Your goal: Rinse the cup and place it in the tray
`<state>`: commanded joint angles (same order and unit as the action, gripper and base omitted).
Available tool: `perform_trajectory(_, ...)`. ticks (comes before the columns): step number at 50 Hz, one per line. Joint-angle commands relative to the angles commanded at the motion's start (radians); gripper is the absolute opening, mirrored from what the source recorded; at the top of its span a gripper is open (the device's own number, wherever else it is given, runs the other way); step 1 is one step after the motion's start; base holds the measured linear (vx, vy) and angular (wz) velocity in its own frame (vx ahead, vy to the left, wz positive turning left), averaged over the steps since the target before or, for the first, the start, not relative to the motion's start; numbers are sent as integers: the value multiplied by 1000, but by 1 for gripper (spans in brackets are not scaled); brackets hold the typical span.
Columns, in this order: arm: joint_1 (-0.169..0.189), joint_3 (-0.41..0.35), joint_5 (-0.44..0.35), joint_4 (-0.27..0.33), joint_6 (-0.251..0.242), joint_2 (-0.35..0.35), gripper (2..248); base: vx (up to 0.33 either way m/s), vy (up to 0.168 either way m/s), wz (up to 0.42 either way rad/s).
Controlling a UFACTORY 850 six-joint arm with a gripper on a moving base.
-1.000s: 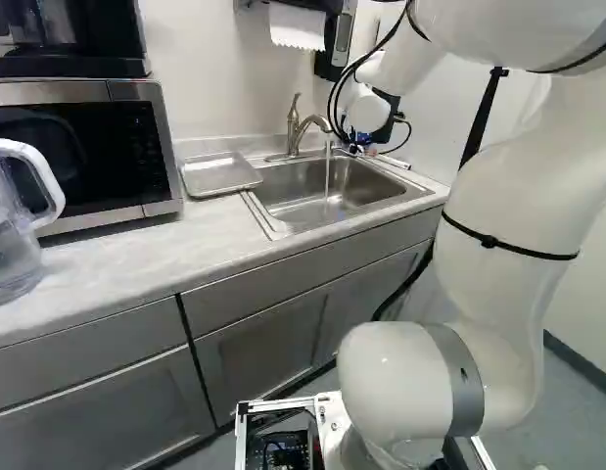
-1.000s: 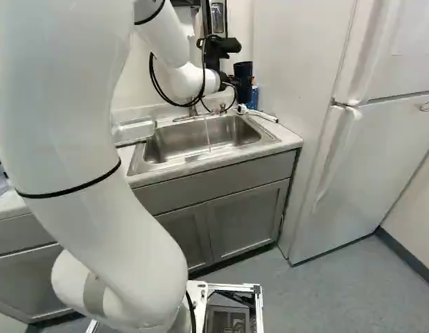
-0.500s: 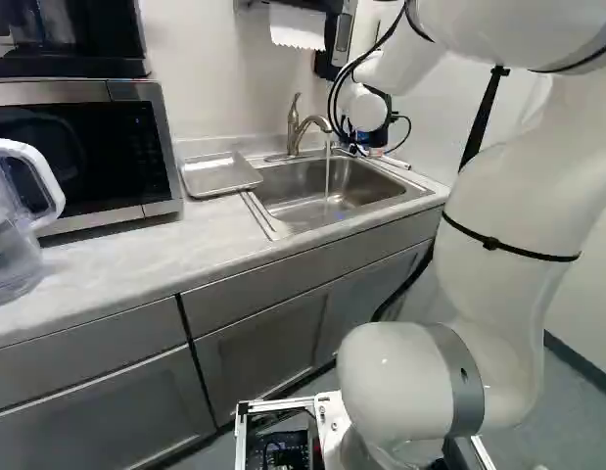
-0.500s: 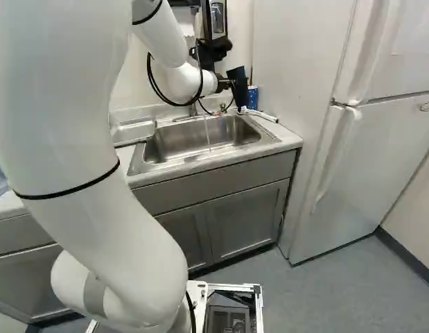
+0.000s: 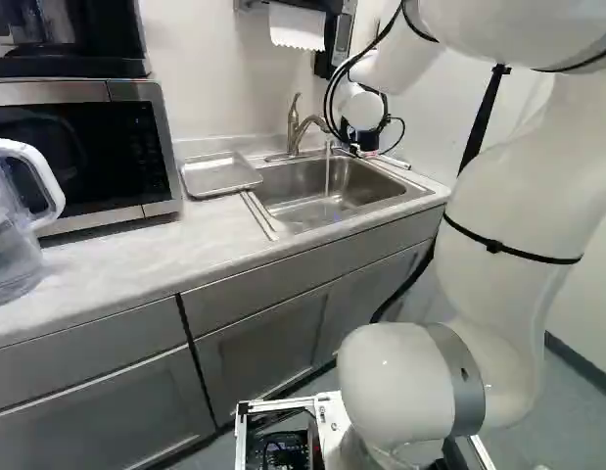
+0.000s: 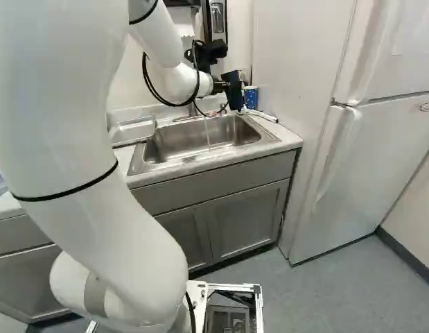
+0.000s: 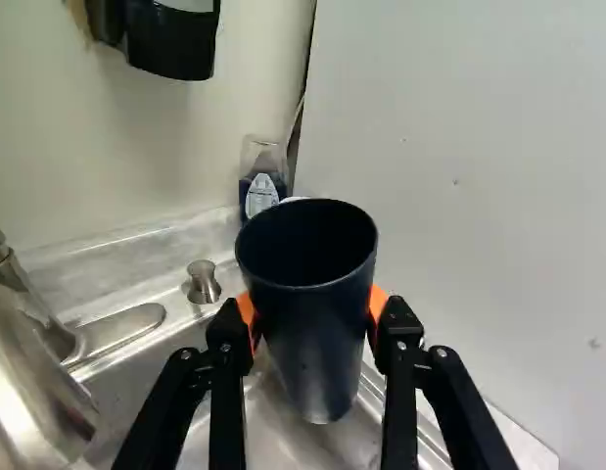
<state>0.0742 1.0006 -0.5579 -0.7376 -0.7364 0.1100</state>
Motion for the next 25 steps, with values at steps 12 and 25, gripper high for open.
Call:
perform_trajectory(12, 0, 0, 23, -6, 0, 0, 124, 0, 0, 0)
perform_trajectory(25, -6, -3, 61, -6, 0, -2, 124, 0, 0, 0)
